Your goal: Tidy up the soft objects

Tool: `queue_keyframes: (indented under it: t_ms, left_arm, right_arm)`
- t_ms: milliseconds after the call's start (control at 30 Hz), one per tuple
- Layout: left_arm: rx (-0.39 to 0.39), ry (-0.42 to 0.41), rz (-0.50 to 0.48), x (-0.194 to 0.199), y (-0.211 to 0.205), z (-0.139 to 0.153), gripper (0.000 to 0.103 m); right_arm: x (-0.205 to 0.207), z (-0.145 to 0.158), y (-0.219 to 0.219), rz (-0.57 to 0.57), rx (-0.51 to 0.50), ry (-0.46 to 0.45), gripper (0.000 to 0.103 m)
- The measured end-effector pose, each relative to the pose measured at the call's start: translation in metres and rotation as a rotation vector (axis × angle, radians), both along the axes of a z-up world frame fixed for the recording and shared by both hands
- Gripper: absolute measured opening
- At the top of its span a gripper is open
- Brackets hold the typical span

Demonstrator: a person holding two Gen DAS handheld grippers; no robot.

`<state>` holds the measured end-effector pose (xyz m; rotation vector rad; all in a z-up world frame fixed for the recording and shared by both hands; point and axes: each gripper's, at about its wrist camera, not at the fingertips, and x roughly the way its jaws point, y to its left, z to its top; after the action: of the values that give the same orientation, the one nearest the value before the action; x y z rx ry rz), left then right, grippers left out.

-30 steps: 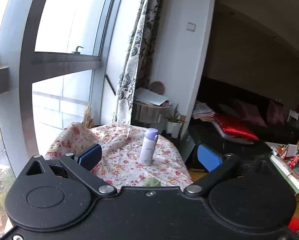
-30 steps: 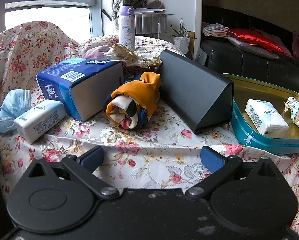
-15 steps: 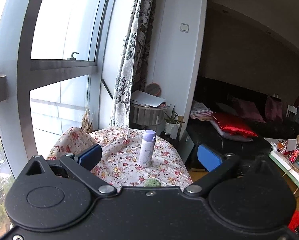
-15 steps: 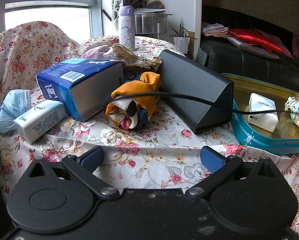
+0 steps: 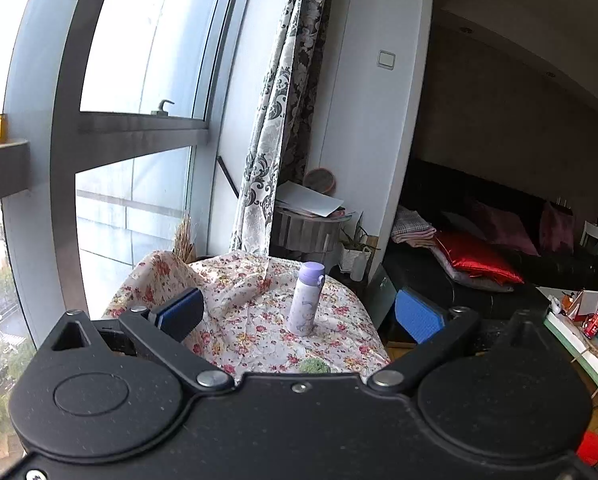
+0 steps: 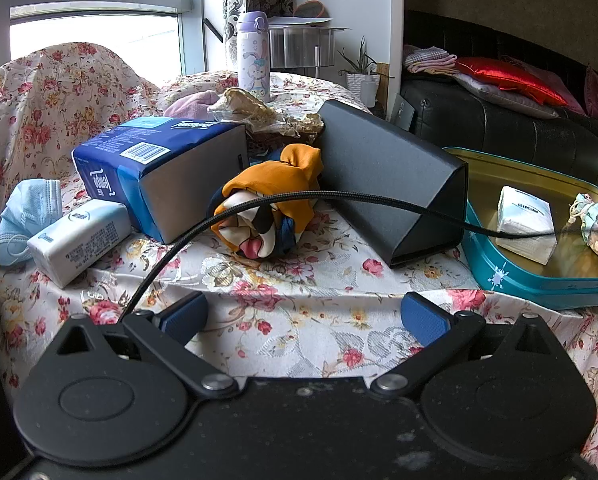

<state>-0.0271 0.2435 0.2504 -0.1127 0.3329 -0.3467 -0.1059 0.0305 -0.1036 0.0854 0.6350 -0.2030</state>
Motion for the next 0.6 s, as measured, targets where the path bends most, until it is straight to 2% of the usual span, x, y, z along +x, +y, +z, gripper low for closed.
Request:
queue_keyframes:
  t_ms: [200, 467, 600]
  left_arm:
    - [-0.022, -0.035, 0.004, -0.007, 0.003, 0.007, 0.099]
    - [0.025, -0.037, -0.021, -0.011, -0.012, 0.001, 0.099]
    - [0.046, -0.068, -0.003, -0.016, -0.014, 0.002, 0.099]
  right_arm:
    - [0.0, 0.0, 0.0, 0.0, 0.0, 0.0, 0.103]
    - [0.0, 0.0, 0.0, 0.0, 0.0, -0.001, 0.103]
    - [0.0, 0.0, 0.0, 0.0, 0.0, -0.001, 0.103]
